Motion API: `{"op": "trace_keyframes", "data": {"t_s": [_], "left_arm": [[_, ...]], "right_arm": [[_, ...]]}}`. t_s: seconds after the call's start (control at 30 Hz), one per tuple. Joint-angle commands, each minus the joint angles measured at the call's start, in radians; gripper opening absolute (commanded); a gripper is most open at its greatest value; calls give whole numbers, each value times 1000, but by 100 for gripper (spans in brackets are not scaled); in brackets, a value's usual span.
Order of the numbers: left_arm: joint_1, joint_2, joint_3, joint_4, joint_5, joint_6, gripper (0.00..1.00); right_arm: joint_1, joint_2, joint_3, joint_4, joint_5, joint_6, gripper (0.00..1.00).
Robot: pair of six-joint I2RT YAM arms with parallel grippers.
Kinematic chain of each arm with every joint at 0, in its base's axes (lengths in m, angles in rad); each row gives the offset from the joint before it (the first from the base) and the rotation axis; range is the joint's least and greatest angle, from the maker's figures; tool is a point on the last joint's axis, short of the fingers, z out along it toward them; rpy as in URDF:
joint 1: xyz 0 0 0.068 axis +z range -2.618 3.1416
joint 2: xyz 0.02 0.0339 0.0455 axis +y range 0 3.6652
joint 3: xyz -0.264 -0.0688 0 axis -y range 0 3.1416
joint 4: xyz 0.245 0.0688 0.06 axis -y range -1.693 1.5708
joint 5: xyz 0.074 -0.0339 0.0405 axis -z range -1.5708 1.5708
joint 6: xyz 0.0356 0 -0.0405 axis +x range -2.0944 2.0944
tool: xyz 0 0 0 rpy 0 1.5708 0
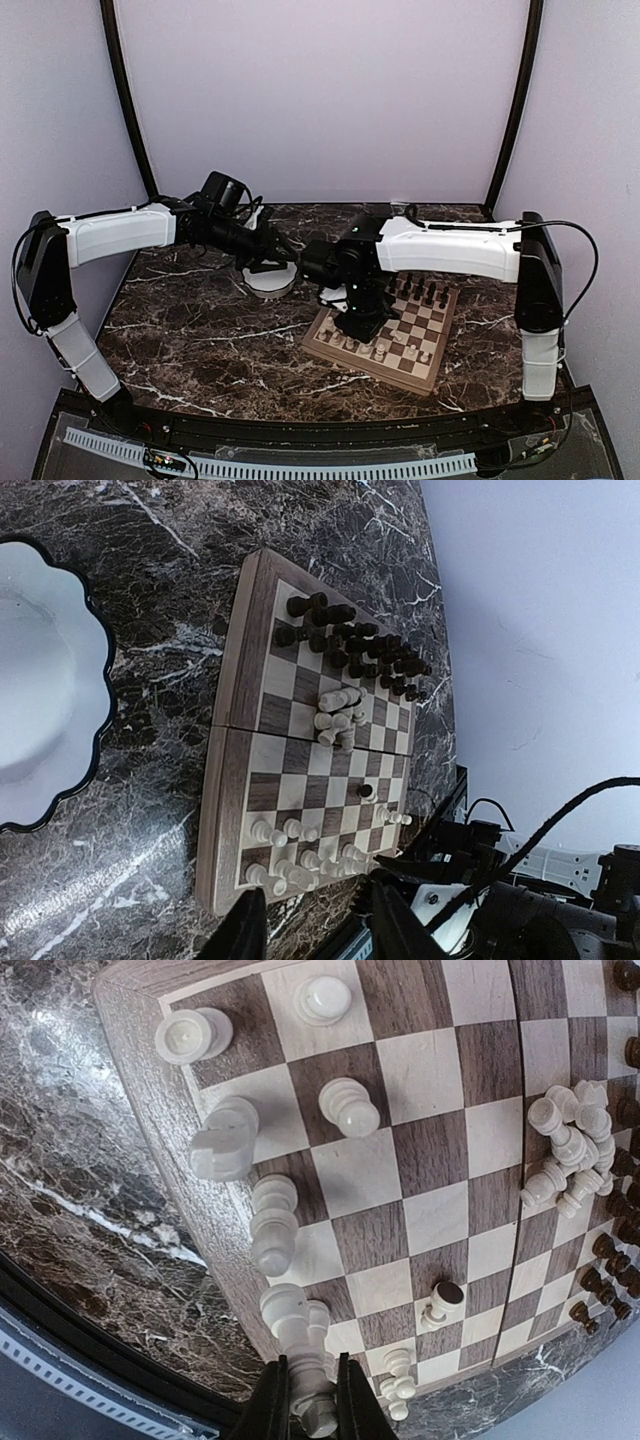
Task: Set up the chess pieces on the board
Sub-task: Place the queen at d1.
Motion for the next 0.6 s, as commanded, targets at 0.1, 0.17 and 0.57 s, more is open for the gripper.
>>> {"op": "trace_keyframes", "data": {"t_s": [0.1, 0.17, 0.57], "left_arm": [[7, -35, -19, -16, 11, 8, 38], [7, -34, -21, -16, 11, 8, 38], [7, -34, -37, -9, 22, 2, 38]], "right_arm": [[11, 26, -16, -3, 54, 1, 2], [11, 31, -14, 1, 55, 0, 2], [11, 63, 13, 12, 48, -4, 2]]}}
